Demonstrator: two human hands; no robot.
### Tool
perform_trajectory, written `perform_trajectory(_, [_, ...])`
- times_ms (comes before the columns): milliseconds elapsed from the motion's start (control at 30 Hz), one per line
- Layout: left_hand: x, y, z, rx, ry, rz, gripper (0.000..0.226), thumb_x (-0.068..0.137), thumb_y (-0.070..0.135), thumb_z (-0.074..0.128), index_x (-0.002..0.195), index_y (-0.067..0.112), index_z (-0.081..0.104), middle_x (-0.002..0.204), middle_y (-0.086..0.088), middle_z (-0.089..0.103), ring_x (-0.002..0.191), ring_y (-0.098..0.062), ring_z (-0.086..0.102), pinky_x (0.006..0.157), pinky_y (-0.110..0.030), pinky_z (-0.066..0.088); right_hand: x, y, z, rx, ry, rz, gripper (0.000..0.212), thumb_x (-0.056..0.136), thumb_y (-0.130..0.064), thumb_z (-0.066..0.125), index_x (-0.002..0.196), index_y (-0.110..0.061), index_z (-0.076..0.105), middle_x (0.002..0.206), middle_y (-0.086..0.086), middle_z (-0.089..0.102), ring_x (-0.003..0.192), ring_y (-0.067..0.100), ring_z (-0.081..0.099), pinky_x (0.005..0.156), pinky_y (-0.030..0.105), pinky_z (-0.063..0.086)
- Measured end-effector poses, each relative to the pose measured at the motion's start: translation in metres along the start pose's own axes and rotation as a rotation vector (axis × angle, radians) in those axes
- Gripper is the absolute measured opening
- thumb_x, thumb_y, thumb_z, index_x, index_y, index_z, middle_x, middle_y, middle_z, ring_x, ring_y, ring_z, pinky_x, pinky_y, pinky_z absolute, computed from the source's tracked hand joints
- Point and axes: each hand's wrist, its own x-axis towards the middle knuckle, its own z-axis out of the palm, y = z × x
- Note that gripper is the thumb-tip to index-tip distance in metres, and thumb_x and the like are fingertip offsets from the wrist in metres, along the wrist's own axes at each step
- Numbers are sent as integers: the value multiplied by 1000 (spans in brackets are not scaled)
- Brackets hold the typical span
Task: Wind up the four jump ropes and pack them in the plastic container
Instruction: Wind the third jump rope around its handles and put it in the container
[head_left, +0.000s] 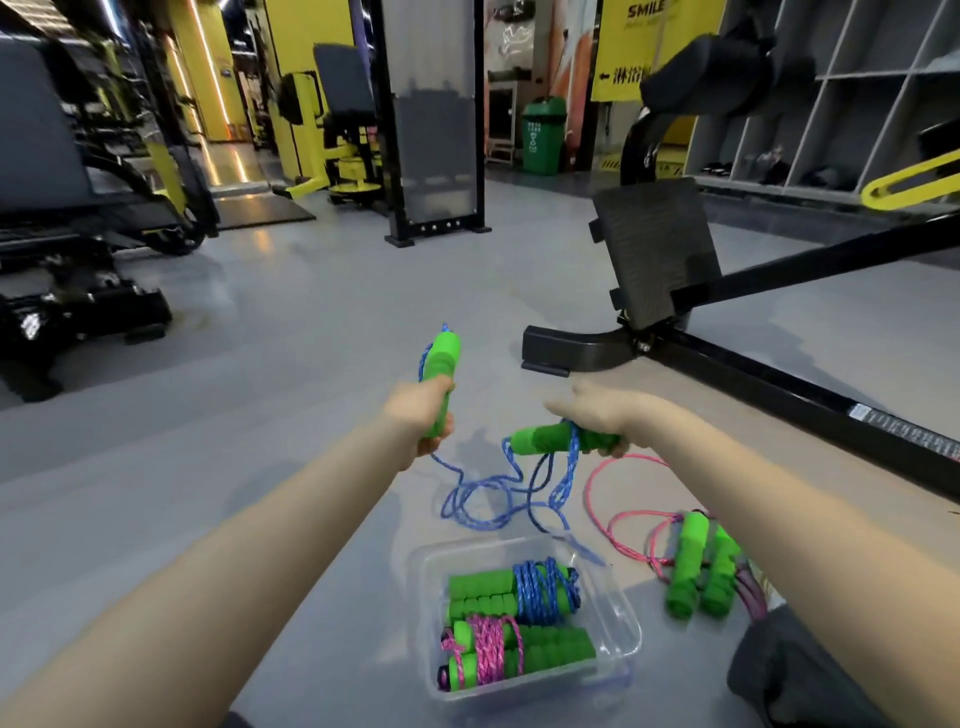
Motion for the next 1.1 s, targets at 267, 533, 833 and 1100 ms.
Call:
perform_trajectory(267, [6, -2, 12, -190, -12, -13, 22, 87, 27, 65, 76, 15, 52, 64, -1, 52, 48, -7, 48, 43, -15, 39, 17, -18, 11, 1413, 2, -157, 28, 94, -11, 26, 85, -10, 53, 78, 11, 55, 57, 19, 48, 41, 17, 37])
perform_trajectory(533, [8, 5, 31, -337, -101, 51, 19, 91, 35, 60, 83, 18, 56, 81, 0, 63, 70, -12, 60, 63, -25, 50, 11, -26, 37, 1406, -109, -281, 20, 95, -15, 34, 87, -18, 52, 75, 4, 53, 50, 10, 42, 44, 17, 36])
perform_trajectory(833, [0, 4, 30, -473, -34, -34, 40, 92, 48, 50, 105, 11, 59, 87, -2, 64, 73, -12, 61, 66, -30, 53, 20, -41, 53, 1631, 65, -303, 15, 95, -8, 40, 109, -8, 47, 86, 13, 51, 78, 26, 55, 64, 30, 54])
perform_trajectory(1100, [-4, -3, 27, -267, -194, -113, 24, 92, 42, 54, 106, 23, 59, 95, -4, 63, 93, -20, 61, 64, -33, 54, 4, -42, 63, 1365, 129, -239, 24, 91, -16, 58, 111, -5, 52, 92, 17, 62, 68, 25, 60, 56, 31, 50])
